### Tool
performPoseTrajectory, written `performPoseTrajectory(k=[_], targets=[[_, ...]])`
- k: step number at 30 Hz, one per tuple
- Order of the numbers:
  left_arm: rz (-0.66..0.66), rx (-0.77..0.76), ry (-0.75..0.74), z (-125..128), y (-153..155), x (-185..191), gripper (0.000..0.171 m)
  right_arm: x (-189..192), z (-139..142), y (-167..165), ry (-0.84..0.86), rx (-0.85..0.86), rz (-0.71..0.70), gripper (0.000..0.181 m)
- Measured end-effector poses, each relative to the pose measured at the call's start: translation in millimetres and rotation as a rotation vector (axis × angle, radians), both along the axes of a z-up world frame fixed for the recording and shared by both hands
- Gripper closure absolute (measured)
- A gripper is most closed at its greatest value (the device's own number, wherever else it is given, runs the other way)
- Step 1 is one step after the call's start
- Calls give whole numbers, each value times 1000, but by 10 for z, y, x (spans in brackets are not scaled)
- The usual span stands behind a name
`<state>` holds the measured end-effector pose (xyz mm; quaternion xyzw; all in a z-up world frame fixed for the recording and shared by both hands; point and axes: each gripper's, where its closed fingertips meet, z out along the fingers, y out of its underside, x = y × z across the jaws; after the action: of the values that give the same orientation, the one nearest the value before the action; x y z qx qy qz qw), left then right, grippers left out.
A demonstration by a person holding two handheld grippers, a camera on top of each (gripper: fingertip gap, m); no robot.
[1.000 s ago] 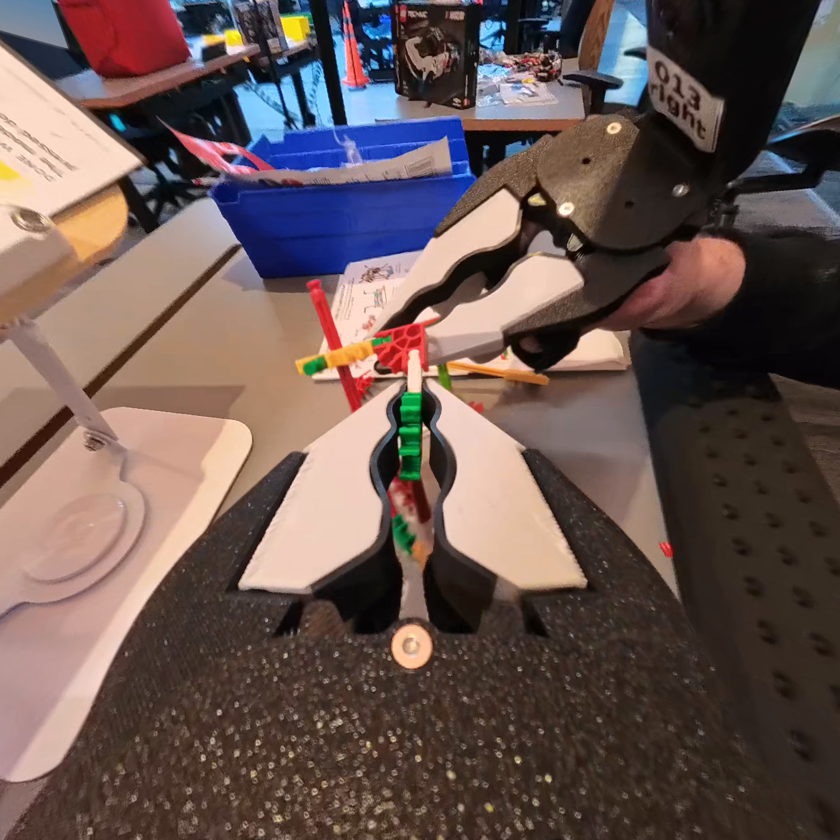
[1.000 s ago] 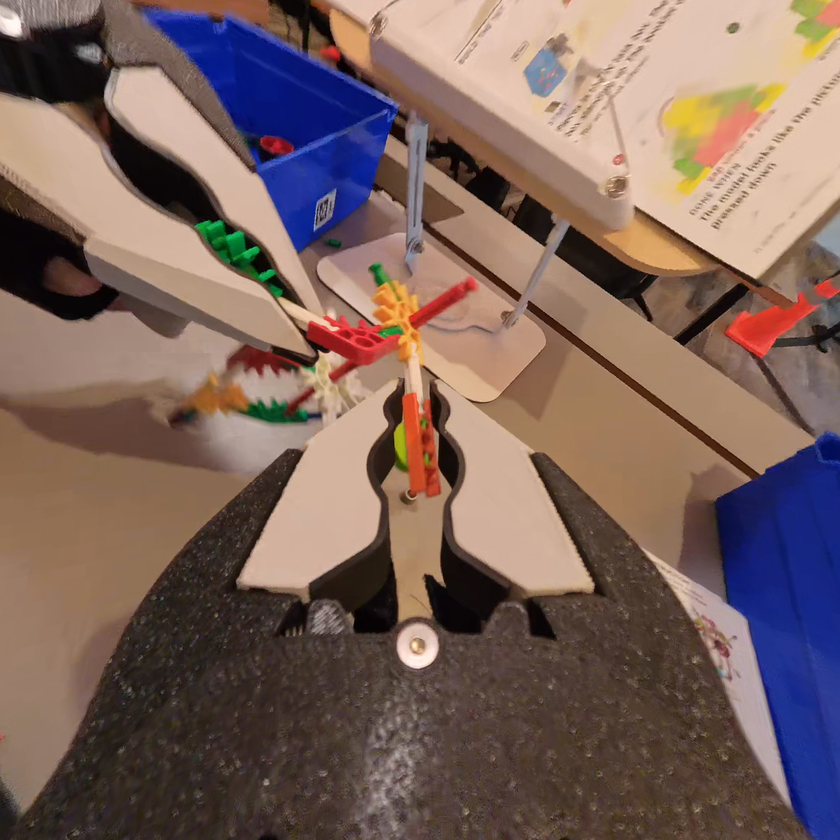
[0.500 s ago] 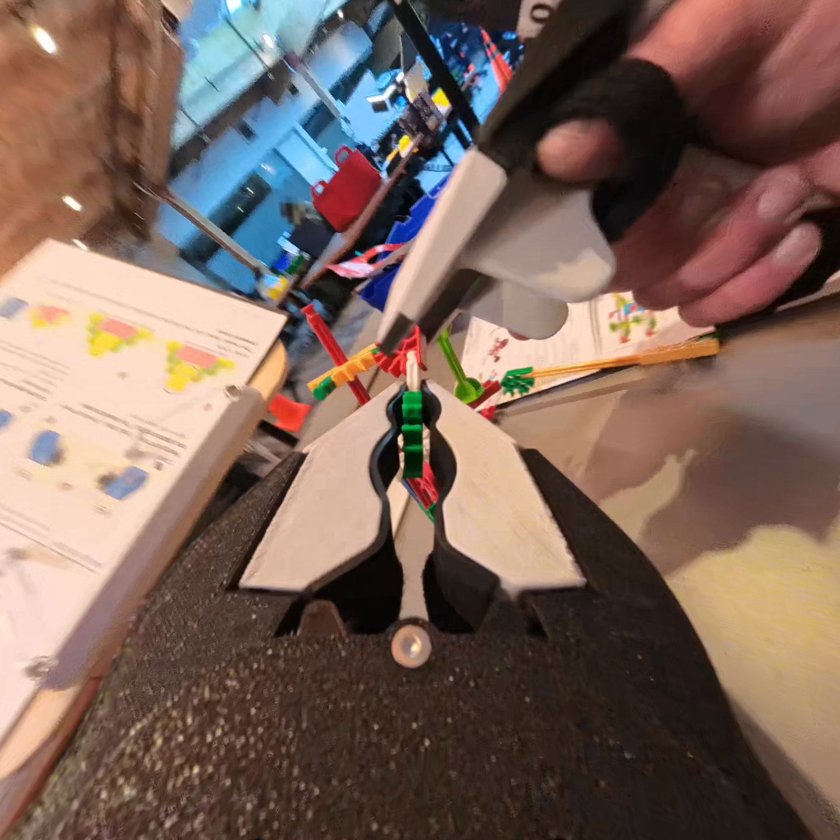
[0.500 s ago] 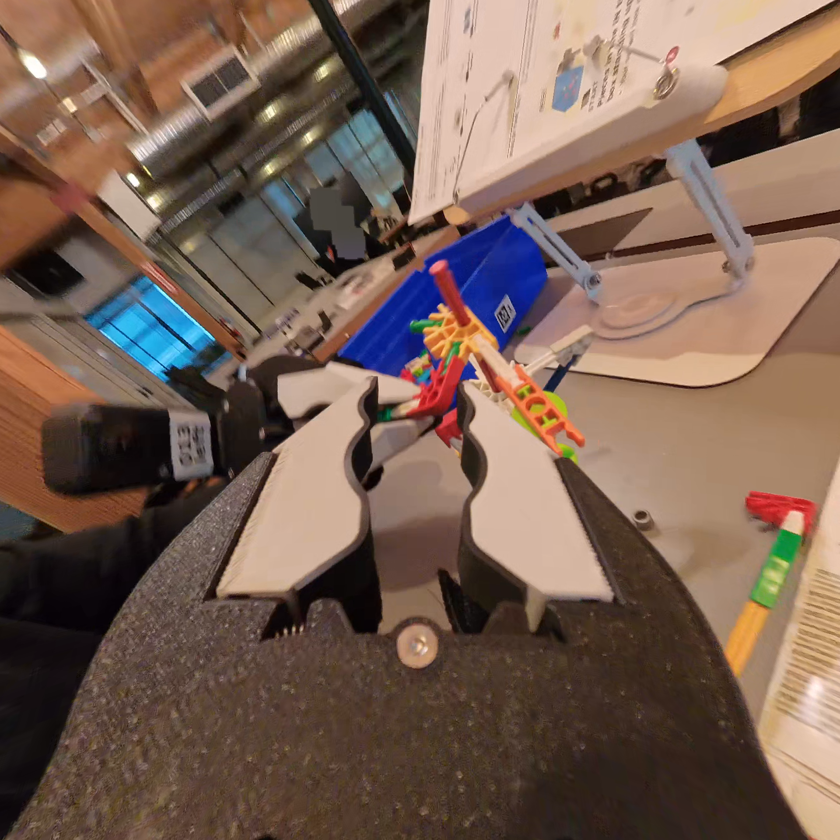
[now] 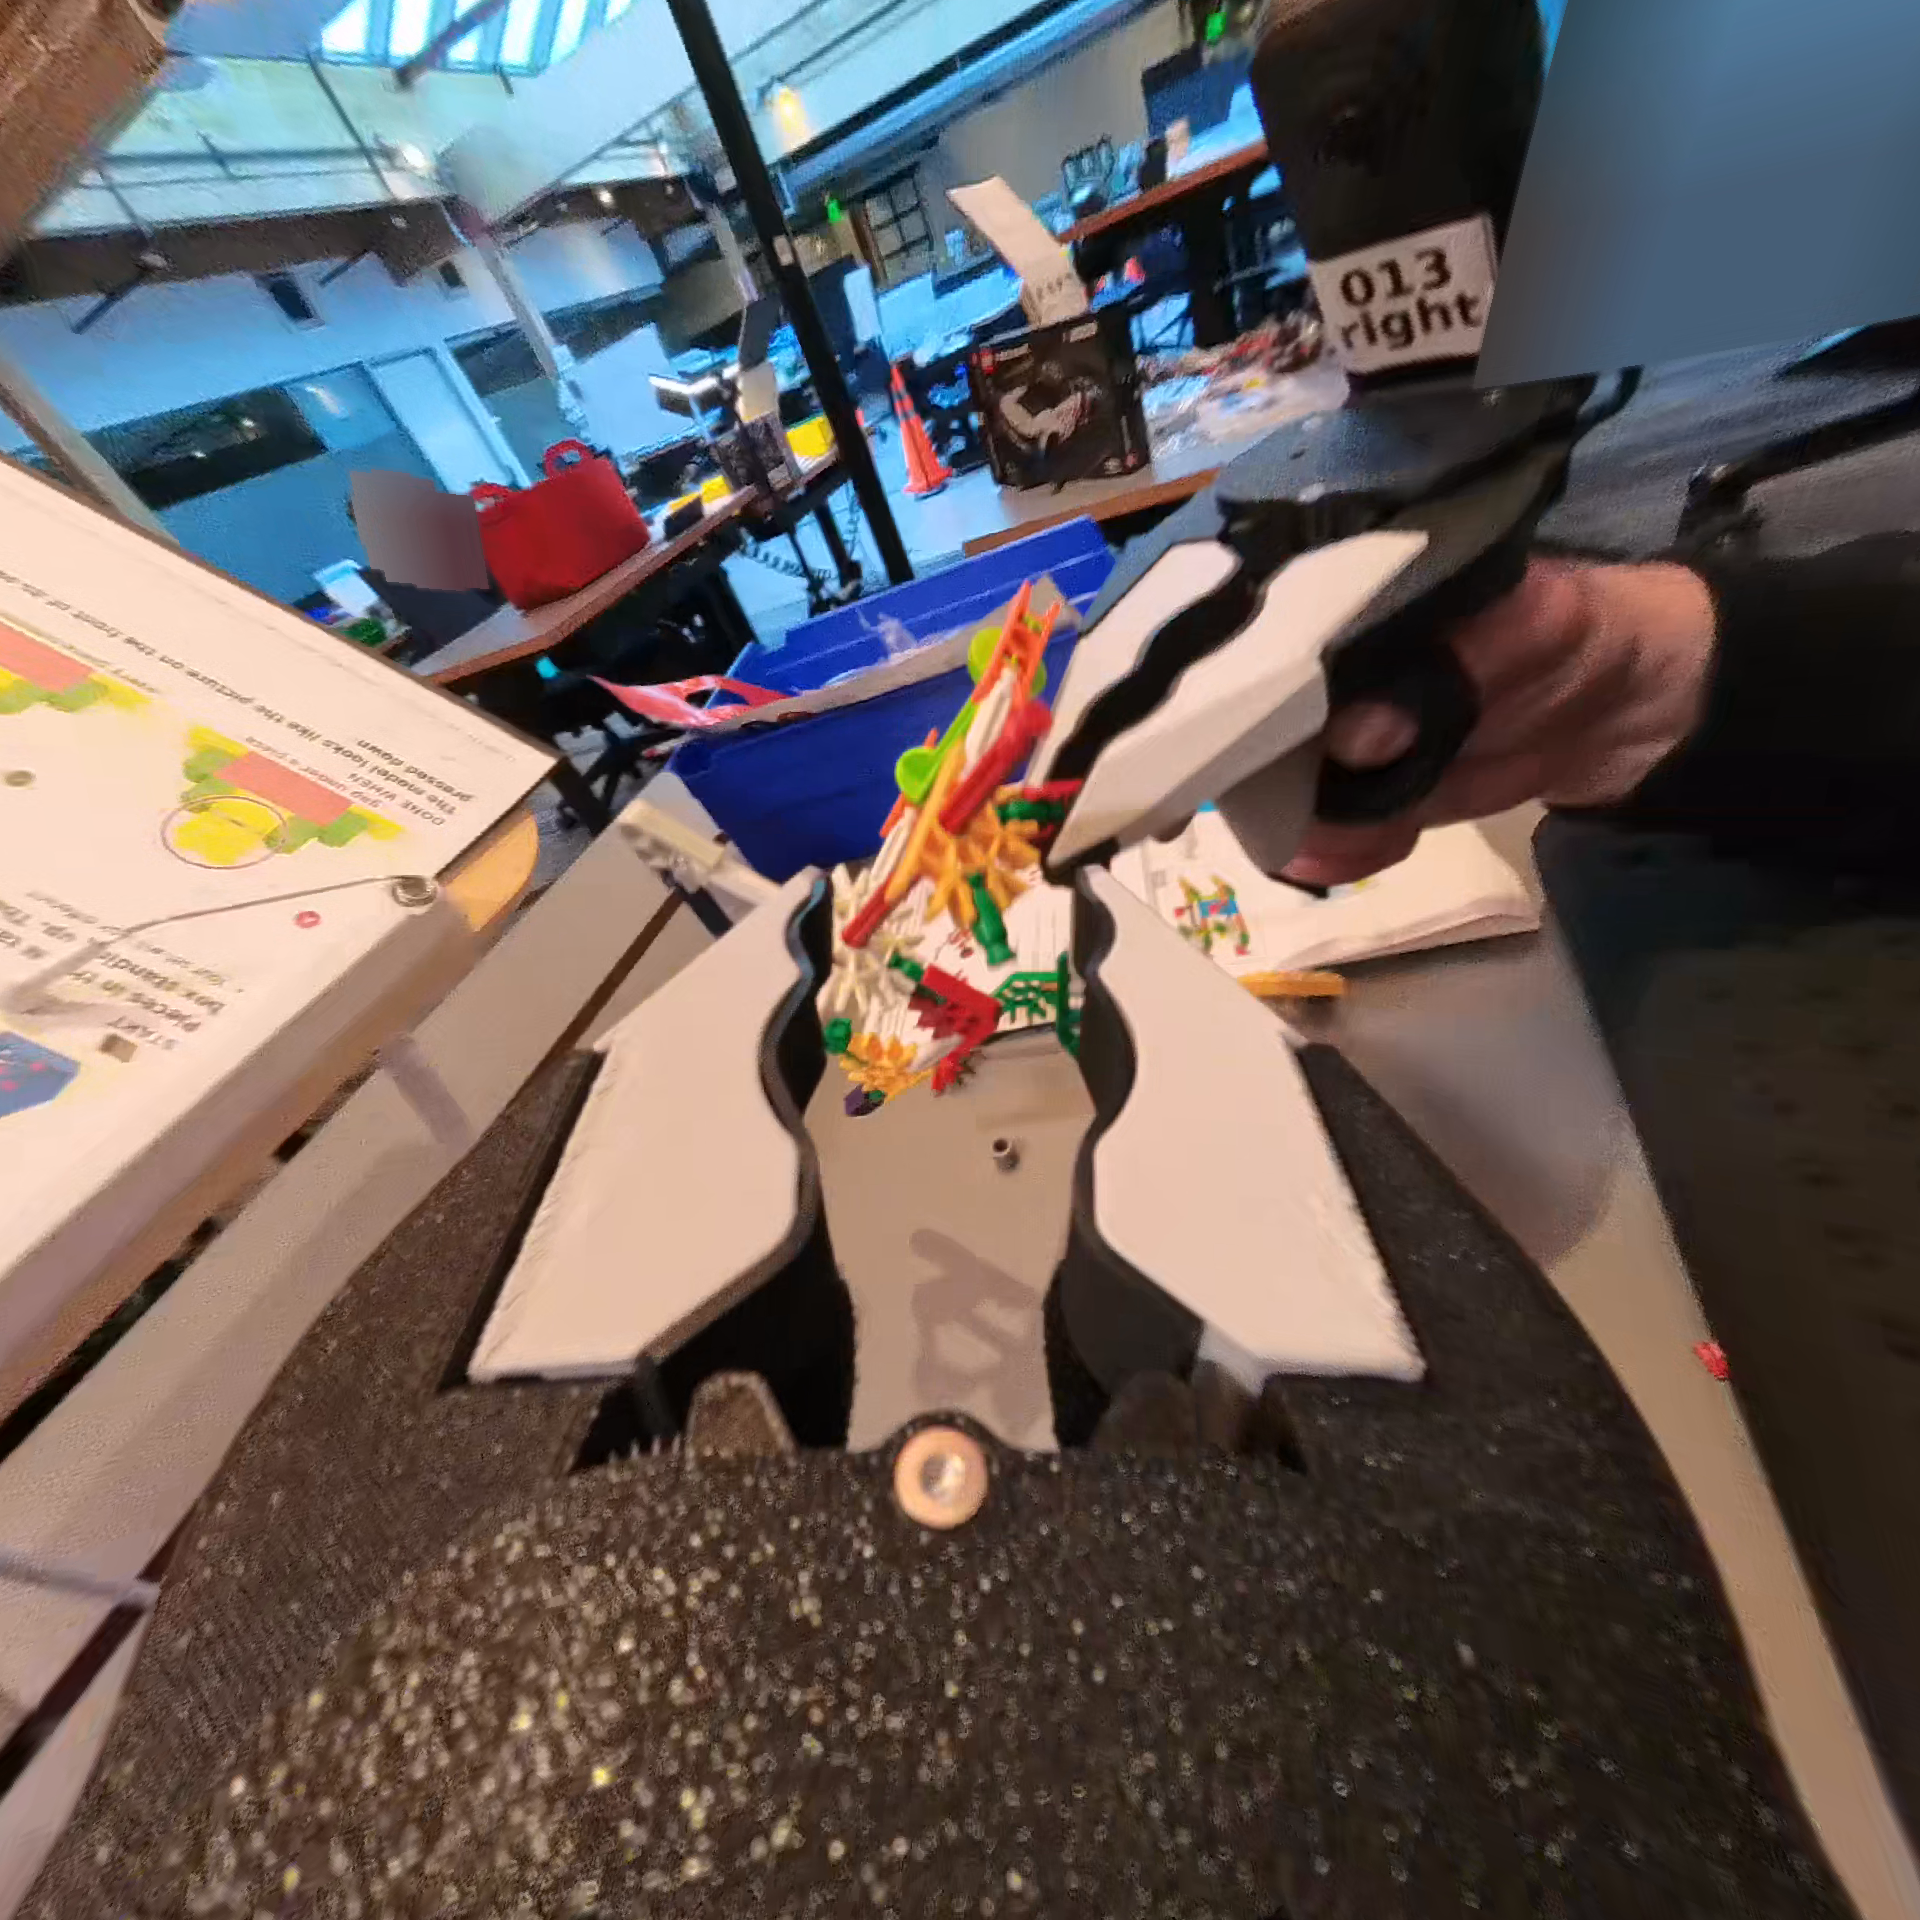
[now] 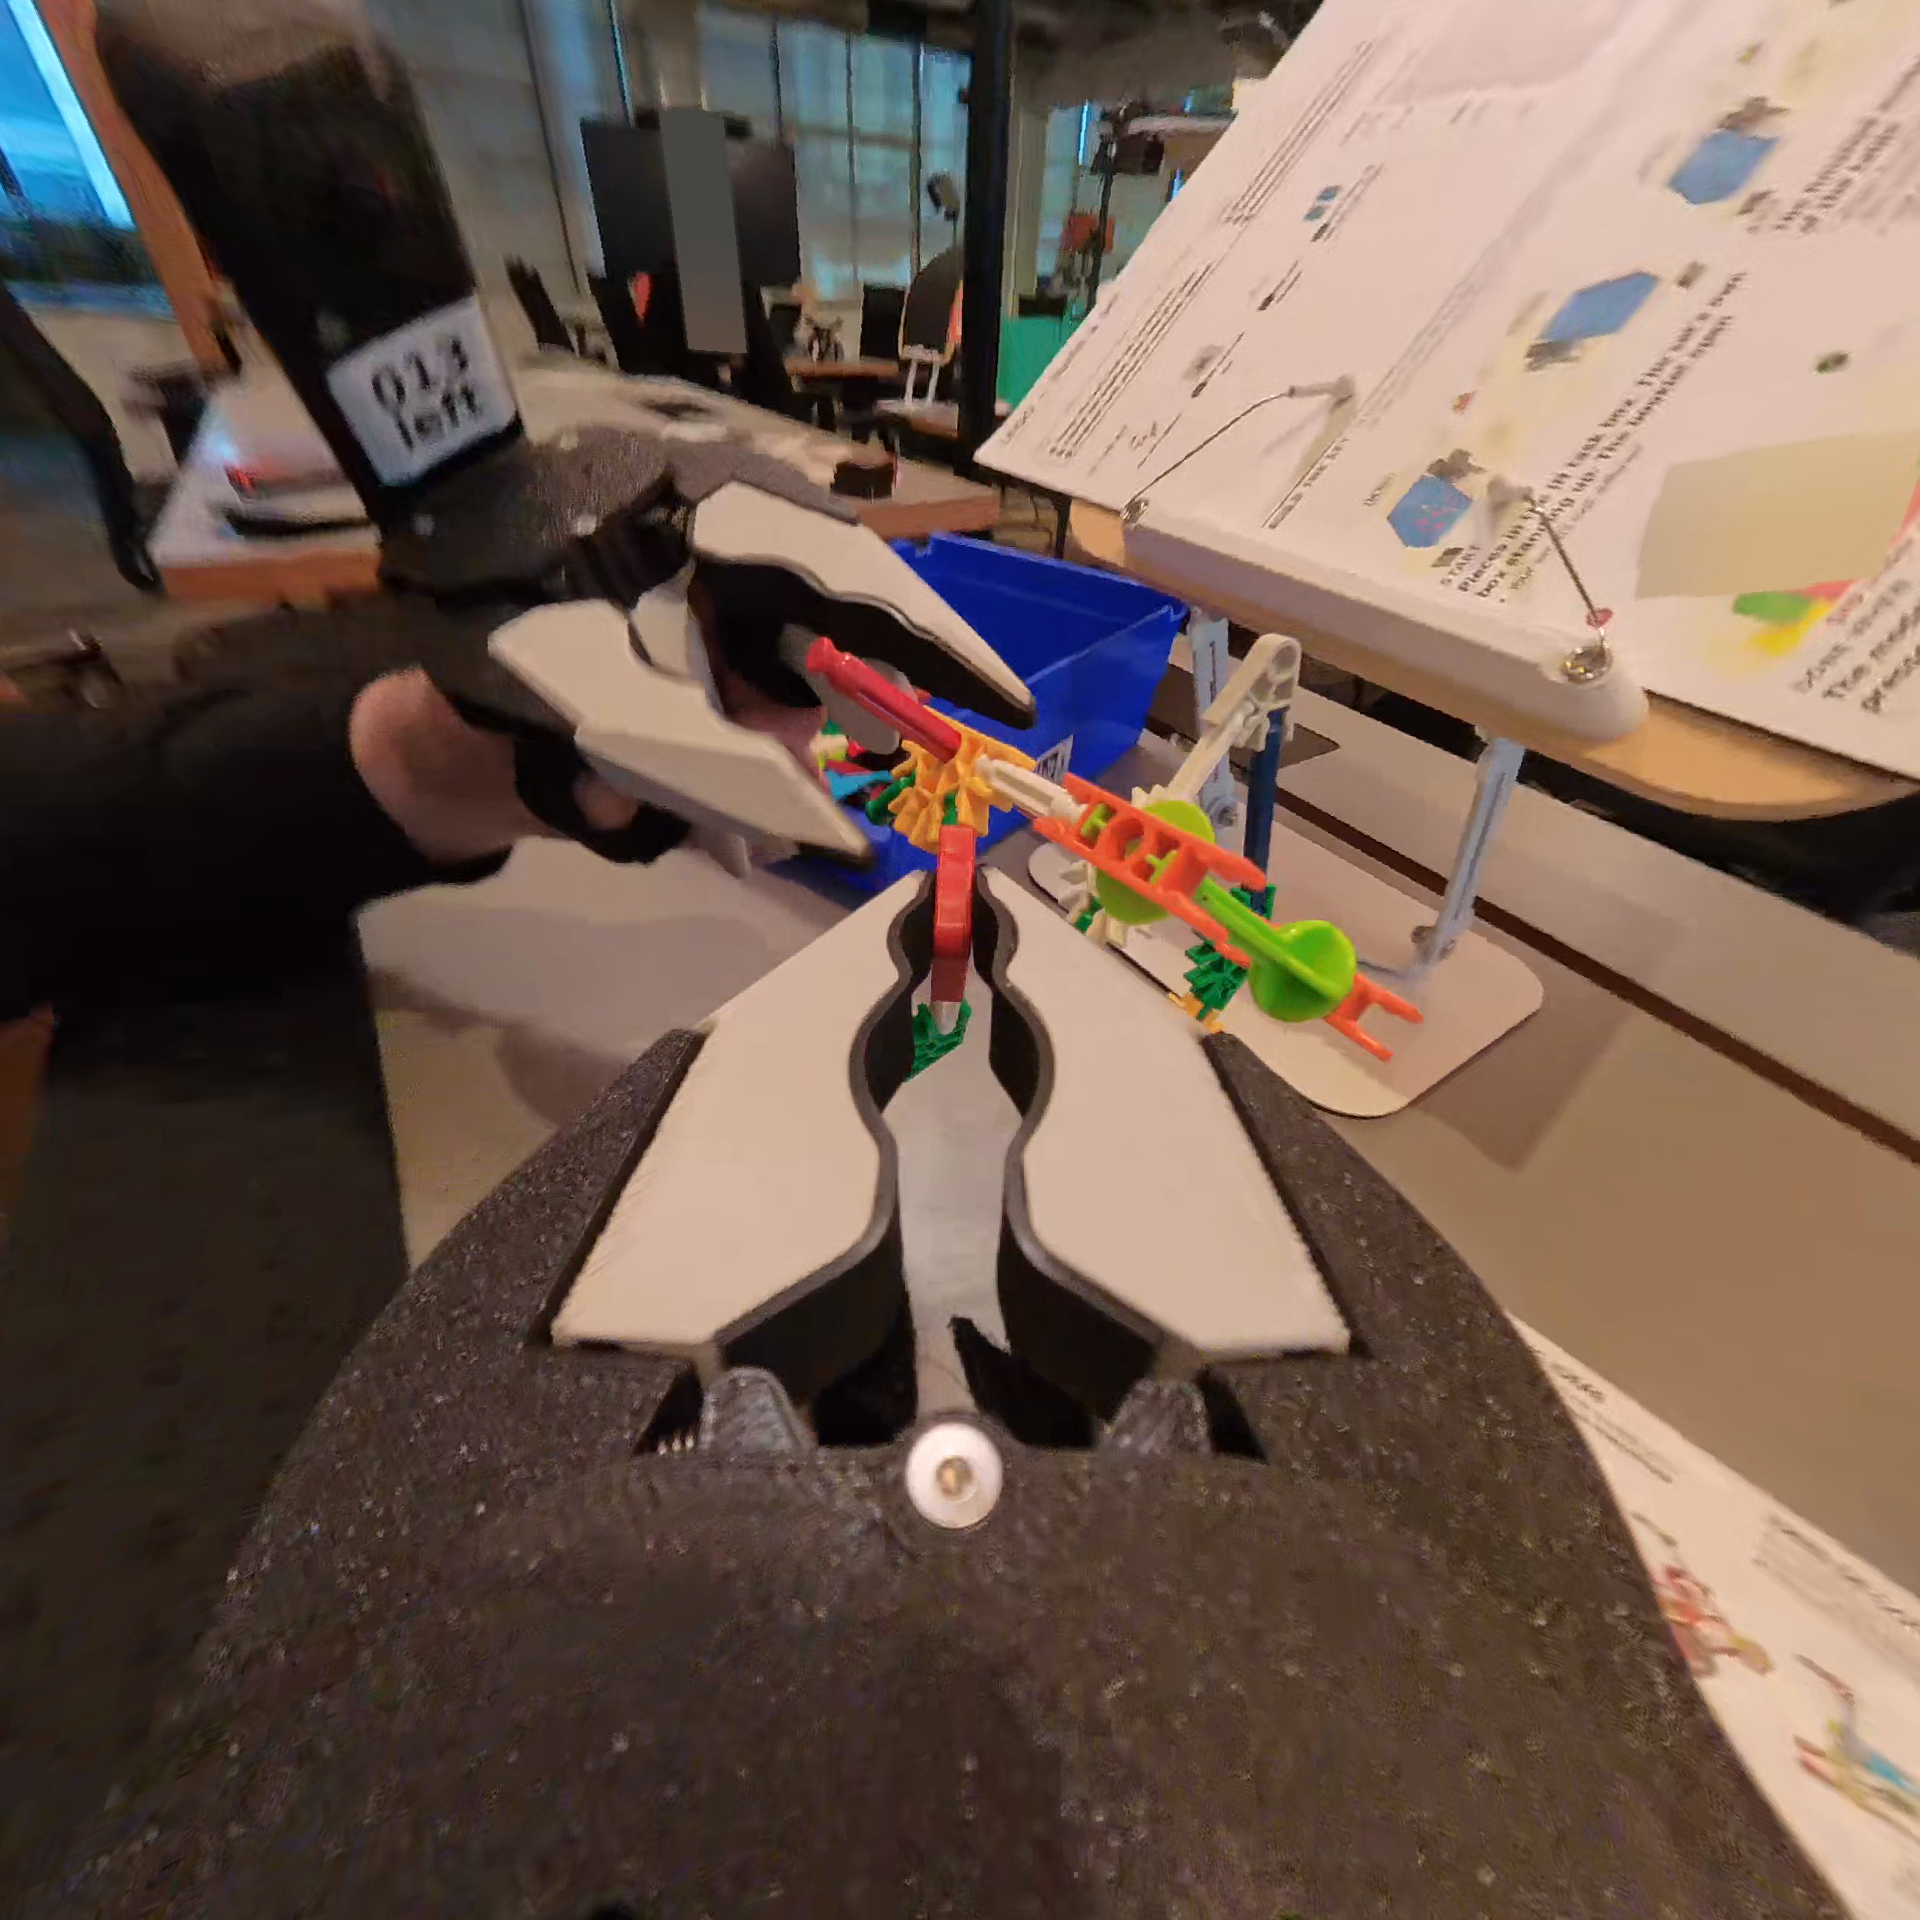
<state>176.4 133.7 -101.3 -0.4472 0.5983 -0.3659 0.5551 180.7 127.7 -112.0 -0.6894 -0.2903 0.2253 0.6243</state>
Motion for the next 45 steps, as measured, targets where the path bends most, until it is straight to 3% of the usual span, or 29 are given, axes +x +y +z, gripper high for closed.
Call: performPoseTrajectory(k=[2, 9, 14, 16, 19, 21, 24, 29, 32, 34, 38, 40, 42, 45], targets=[[-42, -20, -10, -1, -67, -2, 156, -60, -76, -19, -113, 21, 14, 177], [-89, -108, 48, -95, -113, -3, 158, -59, -147, -55, -246, 51, 65, 178], [-191, -306, 137, -245, -187, -34, 135, -114, -163, -91, -295, 73, 116, 177], [-214, -296, 92, -171, -203, -51, 156, -137, -205, -89, -324, 78, 125, 177], [-203, -275, 95, -164, -198, -46, 156, -133, -197, -83, -321, 82, 122, 177], [-154, -233, 104, -200, -159, -6, 157, -97, -257, -26, -339, 59, 89, 177], [-30, -34, 120, -263, -67, 53, 158, -48, -330, 83, -305, -18, 14, 177], [185, 355, 116, -224, 34, 115, 158, 20, -297, 208, -106, -125, -82, 173], [246, 554, 110, -198, 46, 125, 158, 17, -276, 219, 8, -185, -70, 172], [205, 559, 97, -167, -1, 106, 158, -15, -230, 160, -4, -133, -10, 173], [-4, 448, 57, -22, -276, 3, 159, -150, -108, -116, -41, -35, 223, 172], [-45, 416, 35, 21, -337, -35, 159, -173, -211, -135, -143, -46, 241, 160], [-58, 385, 13, 91, -355, -71, 159, -192, -218, -135, -189, -7, 234, 172], [-79, 380, 48, 69, -362, -95, 159, -223, -166, -128, -248, 71, 189, 175]])
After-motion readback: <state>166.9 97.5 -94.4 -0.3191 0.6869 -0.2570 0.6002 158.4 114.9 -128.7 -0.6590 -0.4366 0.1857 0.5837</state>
